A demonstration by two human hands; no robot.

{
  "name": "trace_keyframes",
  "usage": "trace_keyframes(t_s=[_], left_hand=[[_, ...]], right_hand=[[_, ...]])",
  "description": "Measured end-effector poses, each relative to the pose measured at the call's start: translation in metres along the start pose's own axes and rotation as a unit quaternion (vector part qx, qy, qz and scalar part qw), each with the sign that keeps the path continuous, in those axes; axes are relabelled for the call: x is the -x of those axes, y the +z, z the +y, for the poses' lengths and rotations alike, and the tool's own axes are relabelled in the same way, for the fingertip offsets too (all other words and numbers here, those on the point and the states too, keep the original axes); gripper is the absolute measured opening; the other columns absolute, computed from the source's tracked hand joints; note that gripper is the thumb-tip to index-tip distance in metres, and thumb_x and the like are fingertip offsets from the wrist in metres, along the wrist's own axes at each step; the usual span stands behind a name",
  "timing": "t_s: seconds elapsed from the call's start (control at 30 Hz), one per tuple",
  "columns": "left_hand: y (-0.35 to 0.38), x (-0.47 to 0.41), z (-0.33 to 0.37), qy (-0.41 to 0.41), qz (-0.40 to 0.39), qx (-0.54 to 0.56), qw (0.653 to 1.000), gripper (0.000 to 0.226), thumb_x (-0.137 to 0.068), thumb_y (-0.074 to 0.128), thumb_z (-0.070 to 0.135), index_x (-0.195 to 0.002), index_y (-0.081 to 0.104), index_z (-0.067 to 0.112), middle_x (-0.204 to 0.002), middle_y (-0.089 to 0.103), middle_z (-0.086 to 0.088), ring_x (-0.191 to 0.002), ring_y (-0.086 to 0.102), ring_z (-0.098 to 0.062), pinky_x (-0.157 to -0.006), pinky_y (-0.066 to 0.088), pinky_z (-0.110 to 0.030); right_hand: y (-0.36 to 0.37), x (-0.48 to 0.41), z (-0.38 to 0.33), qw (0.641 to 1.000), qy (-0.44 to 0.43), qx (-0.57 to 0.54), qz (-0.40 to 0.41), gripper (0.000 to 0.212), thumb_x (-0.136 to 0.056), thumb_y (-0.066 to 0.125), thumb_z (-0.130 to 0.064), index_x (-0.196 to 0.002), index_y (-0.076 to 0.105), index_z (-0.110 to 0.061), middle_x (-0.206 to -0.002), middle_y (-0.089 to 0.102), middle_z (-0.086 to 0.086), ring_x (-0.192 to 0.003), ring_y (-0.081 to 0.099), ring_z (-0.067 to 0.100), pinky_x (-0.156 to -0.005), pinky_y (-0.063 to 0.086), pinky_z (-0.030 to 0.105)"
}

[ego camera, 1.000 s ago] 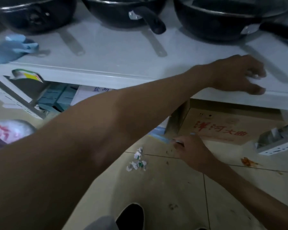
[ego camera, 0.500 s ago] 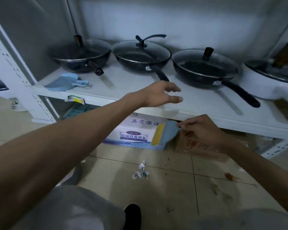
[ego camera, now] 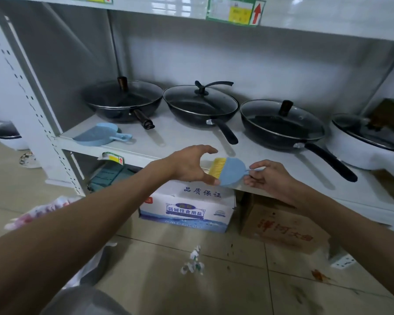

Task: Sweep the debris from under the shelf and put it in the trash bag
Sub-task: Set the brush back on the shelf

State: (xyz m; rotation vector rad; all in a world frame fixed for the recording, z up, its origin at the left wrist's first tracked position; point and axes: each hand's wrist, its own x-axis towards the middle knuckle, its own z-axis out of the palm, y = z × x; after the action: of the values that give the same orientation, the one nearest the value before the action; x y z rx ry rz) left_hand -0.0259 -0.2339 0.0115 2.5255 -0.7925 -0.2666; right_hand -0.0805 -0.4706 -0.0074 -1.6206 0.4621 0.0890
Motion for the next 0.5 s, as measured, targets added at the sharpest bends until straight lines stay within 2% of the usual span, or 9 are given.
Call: trace_keyframes(t_s=[0.1, 0.2, 0.27, 0.33, 0.4, 0.5], left_hand=[[0.004, -0.005, -0.013, -0.004, 0.028, -0.012, 1.000, 0.088, -0.074, 0.080, 0.050, -0.148, 0.038, 0.030, -0.154, 0.037, 0.009, -0.140, 0.036, -0.014, -0.113, 0.032, -0.033], [0.008, -0.009, -0.025, -0.014, 0.033, -0.036, 0.999, 0.080, -0.078, 0.075, 0.052, -0.147, 0.038, 0.033, -0.155, 0.035, 0.009, -0.141, 0.035, -0.013, -0.113, 0.032, -0.034], [0.010, -0.012, -0.033, -0.018, 0.036, -0.055, 0.998, 0.078, -0.080, 0.073, 0.053, -0.147, 0.037, 0.034, -0.156, 0.035, 0.009, -0.141, 0.035, -0.014, -0.112, 0.033, -0.034], [0.012, -0.013, -0.040, -0.020, 0.038, -0.074, 0.996, 0.078, -0.081, 0.072, 0.053, -0.147, 0.037, 0.034, -0.155, 0.036, 0.009, -0.141, 0.036, -0.015, -0.111, 0.033, -0.034], [0.015, -0.013, -0.045, -0.024, 0.041, -0.089, 0.995, 0.078, -0.081, 0.072, 0.052, -0.147, 0.036, 0.033, -0.155, 0.036, 0.009, -0.140, 0.036, -0.016, -0.111, 0.033, -0.034], [0.019, -0.013, -0.053, -0.037, 0.048, -0.088, 0.994, 0.078, -0.081, 0.072, 0.052, -0.148, 0.036, 0.032, -0.155, 0.036, 0.008, -0.141, 0.035, -0.016, -0.111, 0.032, -0.034]], right_hand=[[0.001, -0.020, 0.000, 1.000, -0.005, -0.014, 0.010, 0.024, -0.091, 0.051, 0.007, -0.115, 0.053, 0.004, -0.098, 0.066, 0.029, -0.082, 0.069, 0.030, -0.079, 0.059, 0.033], [0.002, -0.039, 0.002, 0.999, -0.013, 0.009, 0.030, 0.022, -0.091, 0.053, 0.006, -0.112, 0.055, 0.003, -0.090, 0.067, 0.025, -0.072, 0.068, 0.026, -0.083, 0.057, 0.036], [0.003, -0.048, 0.003, 0.998, -0.016, 0.022, 0.050, 0.018, -0.090, 0.055, 0.006, -0.107, 0.056, 0.000, -0.086, 0.066, 0.024, -0.061, 0.064, 0.022, -0.078, 0.057, 0.035], [0.005, -0.056, 0.005, 0.995, -0.030, 0.042, 0.084, 0.015, -0.088, 0.059, 0.003, -0.101, 0.058, -0.004, -0.085, 0.065, 0.024, -0.057, 0.059, 0.021, -0.065, 0.055, 0.031], [0.005, -0.066, 0.010, 0.986, -0.056, 0.096, 0.126, 0.011, -0.086, 0.064, -0.003, -0.094, 0.061, -0.010, -0.089, 0.067, 0.021, -0.061, 0.058, 0.021, -0.059, 0.052, 0.029], [0.003, -0.078, 0.017, 0.952, -0.133, 0.225, 0.162, 0.013, -0.081, 0.071, -0.014, -0.093, 0.067, -0.010, -0.091, 0.065, 0.009, -0.079, 0.059, 0.021, -0.068, 0.046, 0.028]])
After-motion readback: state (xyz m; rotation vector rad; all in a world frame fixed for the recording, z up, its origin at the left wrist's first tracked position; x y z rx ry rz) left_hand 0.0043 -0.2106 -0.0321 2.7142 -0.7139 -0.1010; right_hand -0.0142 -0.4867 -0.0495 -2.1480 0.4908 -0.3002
